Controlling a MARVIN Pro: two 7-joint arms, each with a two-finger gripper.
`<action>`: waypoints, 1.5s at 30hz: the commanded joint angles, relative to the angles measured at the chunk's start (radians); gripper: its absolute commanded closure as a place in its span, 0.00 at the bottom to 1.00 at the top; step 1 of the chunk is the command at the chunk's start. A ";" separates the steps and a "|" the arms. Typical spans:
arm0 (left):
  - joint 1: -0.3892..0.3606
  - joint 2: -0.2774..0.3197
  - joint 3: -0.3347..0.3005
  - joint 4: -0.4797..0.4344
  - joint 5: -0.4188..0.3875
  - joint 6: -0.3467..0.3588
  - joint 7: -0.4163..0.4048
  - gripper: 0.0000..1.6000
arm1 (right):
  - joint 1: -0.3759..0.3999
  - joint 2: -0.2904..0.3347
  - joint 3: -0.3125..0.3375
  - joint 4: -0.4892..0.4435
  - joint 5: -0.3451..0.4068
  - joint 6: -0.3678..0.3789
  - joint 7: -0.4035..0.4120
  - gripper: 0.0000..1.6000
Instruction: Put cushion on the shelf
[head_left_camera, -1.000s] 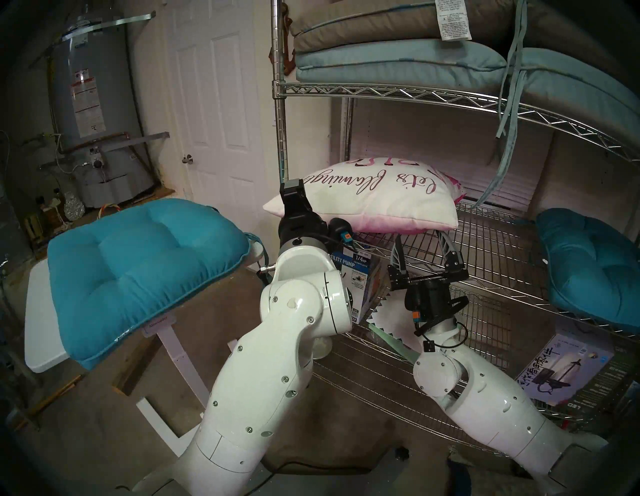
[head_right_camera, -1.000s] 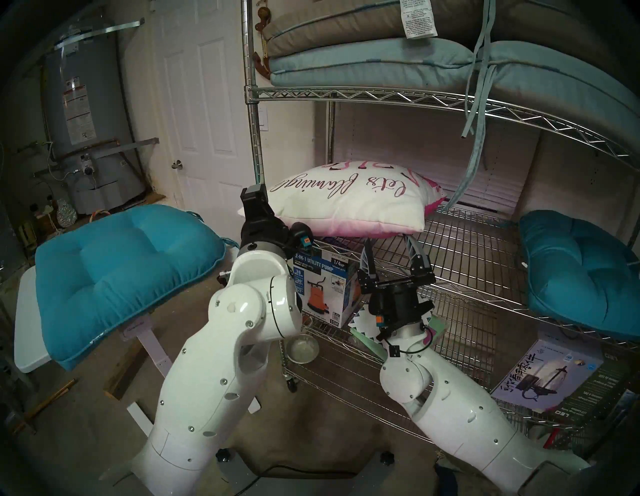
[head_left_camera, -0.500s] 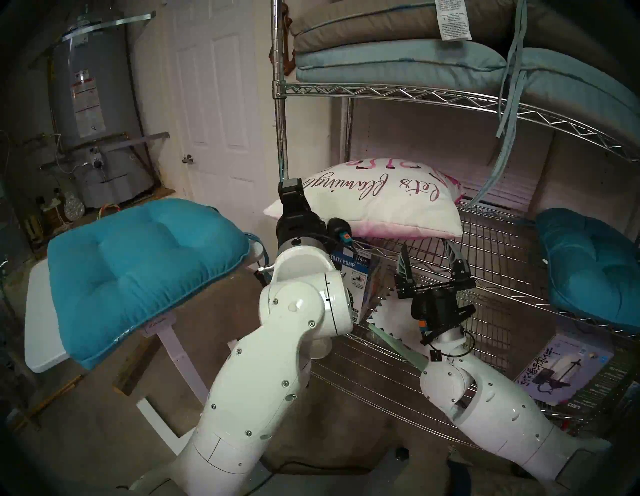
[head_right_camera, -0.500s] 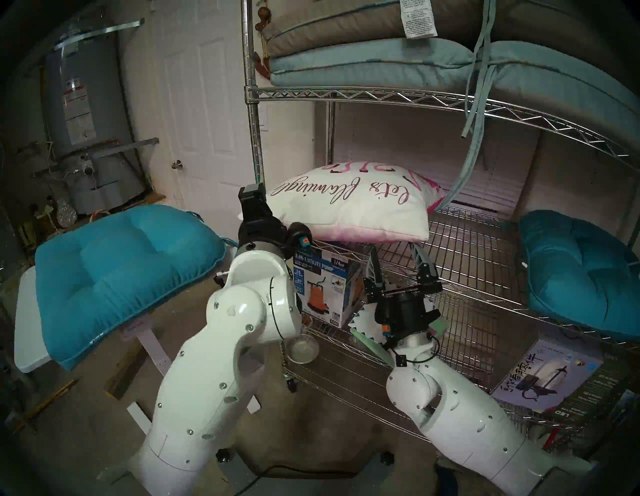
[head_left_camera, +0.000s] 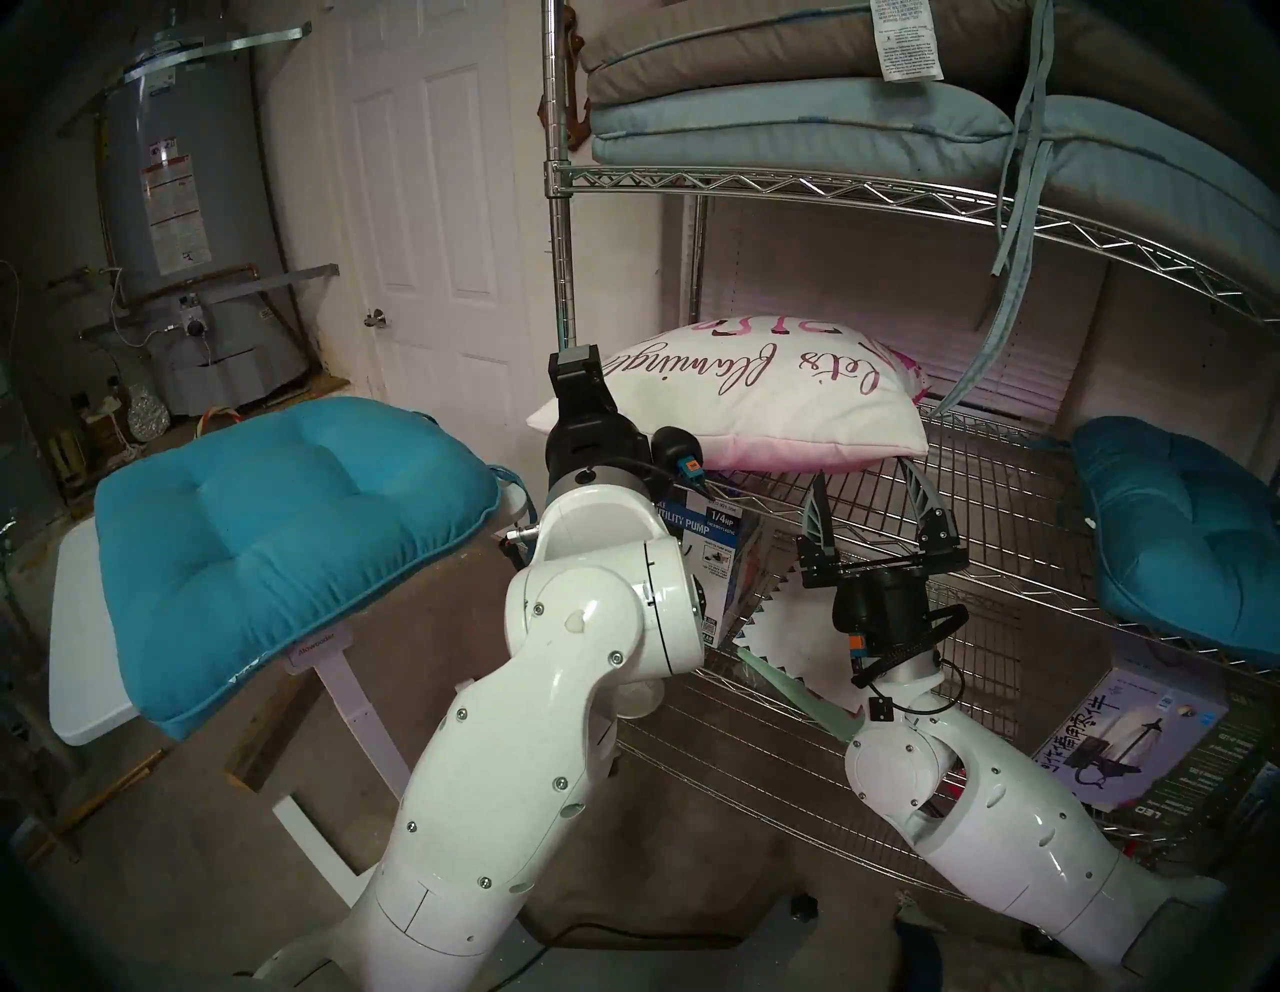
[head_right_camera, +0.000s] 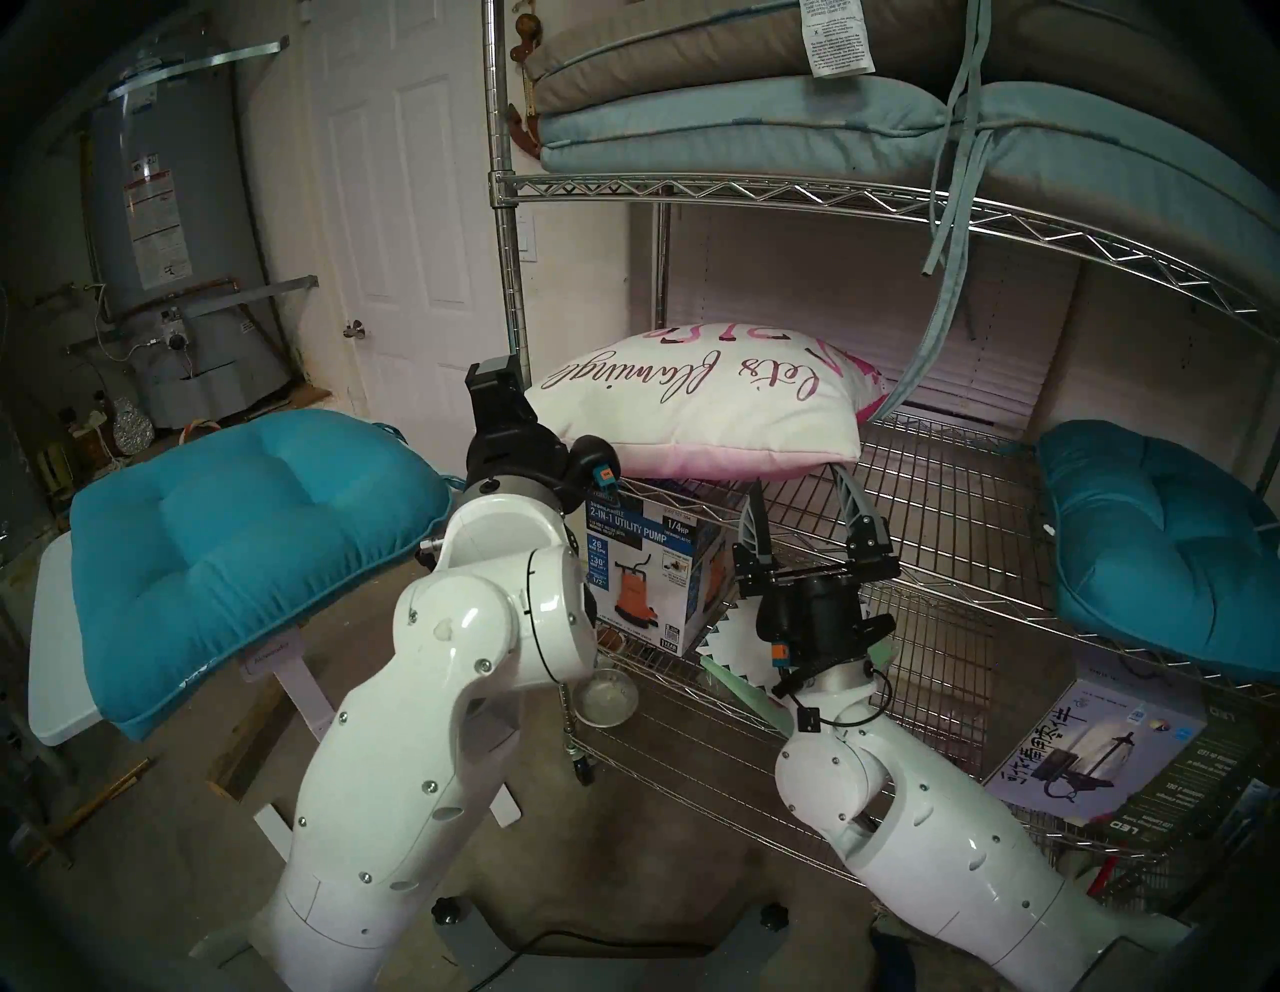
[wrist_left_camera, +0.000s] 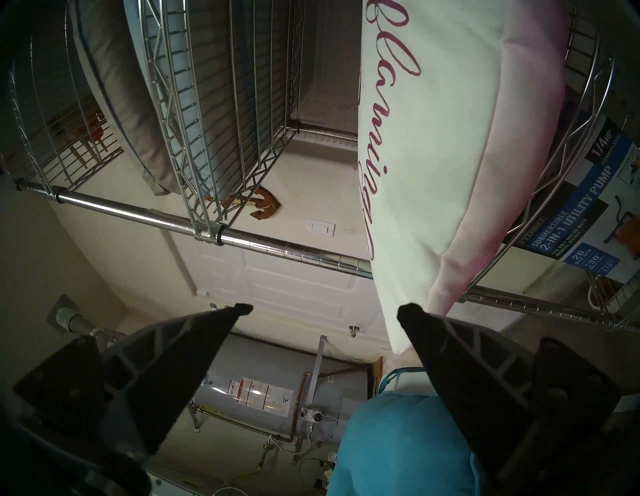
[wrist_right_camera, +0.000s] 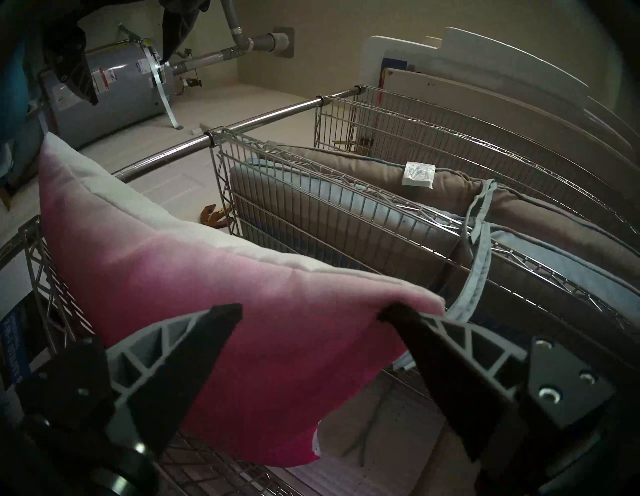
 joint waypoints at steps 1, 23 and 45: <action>0.011 0.019 -0.005 -0.072 0.038 0.006 -0.035 0.00 | -0.043 0.053 0.041 -0.052 0.008 0.007 -0.023 0.00; -0.009 0.036 -0.011 -0.078 0.071 0.015 -0.081 0.00 | -0.204 0.163 0.095 -0.201 0.073 0.027 -0.027 0.00; -0.010 0.034 -0.007 -0.110 0.097 0.030 -0.109 0.00 | -0.265 0.206 0.152 -0.293 0.128 0.040 -0.055 0.00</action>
